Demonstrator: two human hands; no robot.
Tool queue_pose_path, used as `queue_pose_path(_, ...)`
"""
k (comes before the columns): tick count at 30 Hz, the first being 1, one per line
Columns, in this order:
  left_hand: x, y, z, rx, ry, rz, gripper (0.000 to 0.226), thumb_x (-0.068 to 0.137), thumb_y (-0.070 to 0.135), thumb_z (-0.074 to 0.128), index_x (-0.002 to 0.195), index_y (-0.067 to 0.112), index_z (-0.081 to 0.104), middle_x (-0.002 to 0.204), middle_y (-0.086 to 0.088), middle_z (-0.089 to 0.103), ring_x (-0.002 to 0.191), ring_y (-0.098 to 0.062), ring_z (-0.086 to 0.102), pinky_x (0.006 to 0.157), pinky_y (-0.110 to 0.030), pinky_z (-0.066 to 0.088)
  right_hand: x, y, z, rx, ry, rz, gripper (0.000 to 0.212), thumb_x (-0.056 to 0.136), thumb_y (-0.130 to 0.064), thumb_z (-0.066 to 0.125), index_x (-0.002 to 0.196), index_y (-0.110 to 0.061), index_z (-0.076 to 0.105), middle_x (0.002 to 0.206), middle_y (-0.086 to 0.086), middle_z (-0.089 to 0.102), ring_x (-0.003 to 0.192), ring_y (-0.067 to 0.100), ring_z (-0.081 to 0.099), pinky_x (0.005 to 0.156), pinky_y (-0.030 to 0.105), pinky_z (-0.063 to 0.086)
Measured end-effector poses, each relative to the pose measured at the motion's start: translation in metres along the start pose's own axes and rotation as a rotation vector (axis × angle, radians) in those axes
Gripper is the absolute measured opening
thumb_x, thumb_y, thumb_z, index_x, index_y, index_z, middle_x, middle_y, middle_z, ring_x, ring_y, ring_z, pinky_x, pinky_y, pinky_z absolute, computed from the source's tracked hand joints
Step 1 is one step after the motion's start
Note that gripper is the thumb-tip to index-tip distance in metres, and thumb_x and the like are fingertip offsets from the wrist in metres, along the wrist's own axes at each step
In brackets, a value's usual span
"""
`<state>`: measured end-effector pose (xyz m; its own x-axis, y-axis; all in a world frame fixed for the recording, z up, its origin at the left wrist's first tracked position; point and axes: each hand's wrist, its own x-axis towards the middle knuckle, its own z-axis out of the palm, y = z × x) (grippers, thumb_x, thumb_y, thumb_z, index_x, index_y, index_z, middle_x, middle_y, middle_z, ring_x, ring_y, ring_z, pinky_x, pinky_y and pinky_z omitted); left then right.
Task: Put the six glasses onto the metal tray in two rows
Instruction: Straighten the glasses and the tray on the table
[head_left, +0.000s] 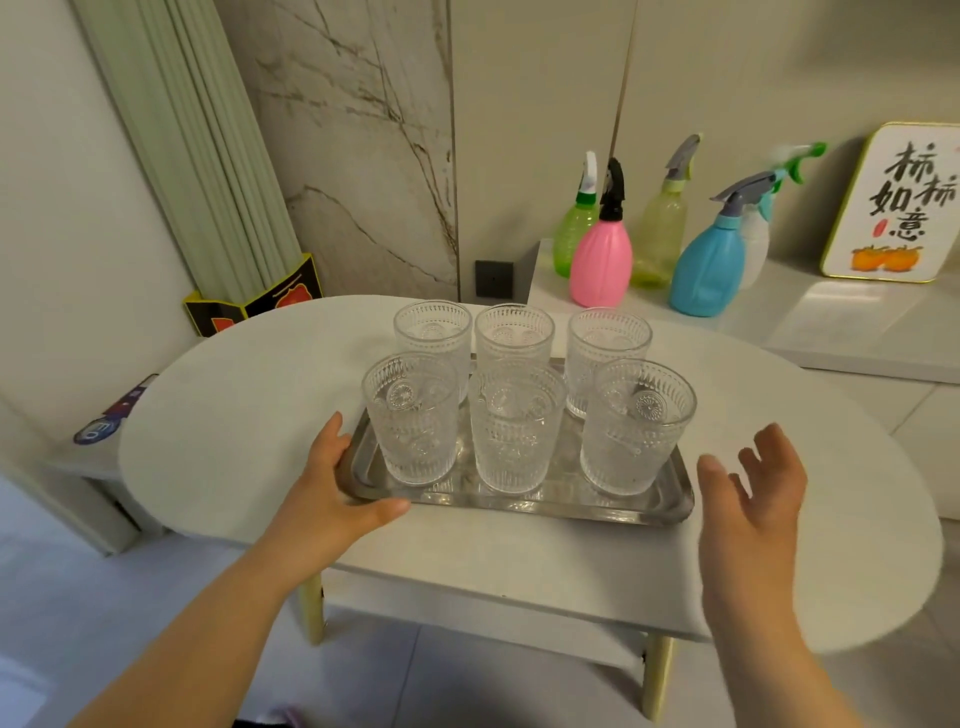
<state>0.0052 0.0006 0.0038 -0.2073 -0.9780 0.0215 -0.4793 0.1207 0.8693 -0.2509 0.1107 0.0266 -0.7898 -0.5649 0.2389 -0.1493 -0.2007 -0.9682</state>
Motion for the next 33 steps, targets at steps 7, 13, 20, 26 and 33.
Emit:
queue_pose_path(7,0.002,-0.011,0.004,0.108,0.069,0.052,0.104,0.057,0.019,0.08,0.138,0.027,0.015,0.142,-0.002,0.038,0.113,-0.007,0.037,0.094,-0.024,0.027,0.027,0.009,0.005,0.04,-0.382,0.154,0.047,0.085,-0.021,0.051,0.129,-0.026,0.034,0.13,-0.003,0.046,0.118,0.016,0.046,0.09,0.033,0.044)
queue_pose_path(13,0.005,-0.011,0.006,0.234,0.085,0.073,0.109,0.051,0.034,0.082,0.138,0.023,0.016,0.141,-0.006,0.04,0.126,-0.024,0.04,0.103,-0.038,0.032,0.026,0.022,0.014,-0.012,-0.446,0.005,0.065,0.079,0.001,0.061,0.126,-0.032,0.031,0.12,-0.016,0.048,0.097,-0.012,0.054,0.074,0.004,0.047)
queue_pose_path(20,0.007,-0.006,0.003,0.28,0.087,0.041,0.104,0.055,0.039,0.078,0.138,0.018,0.019,0.139,-0.008,0.043,0.125,-0.028,0.042,0.103,-0.042,0.033,0.018,0.022,0.026,-0.088,-0.436,-0.079,0.068,0.076,0.004,0.064,0.123,-0.033,0.031,0.128,-0.003,0.045,0.109,0.009,0.05,0.078,0.002,0.044)
queue_pose_path(26,0.008,-0.001,0.0,0.37,0.077,0.063,0.091,0.054,0.045,0.076,0.13,0.015,0.035,0.128,-0.01,0.055,0.118,-0.029,0.048,0.1,-0.048,0.035,0.012,0.018,0.032,-0.115,-0.428,-0.075,0.073,0.076,0.003,0.065,0.132,-0.027,0.029,0.127,-0.009,0.044,0.114,0.012,0.049,0.091,0.022,0.047)
queue_pose_path(33,0.007,0.001,0.001,0.355,0.106,0.077,0.094,0.054,0.043,0.077,0.133,0.018,0.032,0.126,-0.008,0.057,0.118,-0.029,0.049,0.101,-0.046,0.035,0.009,0.02,0.038,-0.123,-0.435,-0.114,0.071,0.075,0.003,0.065,0.116,-0.043,0.03,0.115,-0.029,0.042,0.1,-0.017,0.049,0.076,-0.002,0.041)
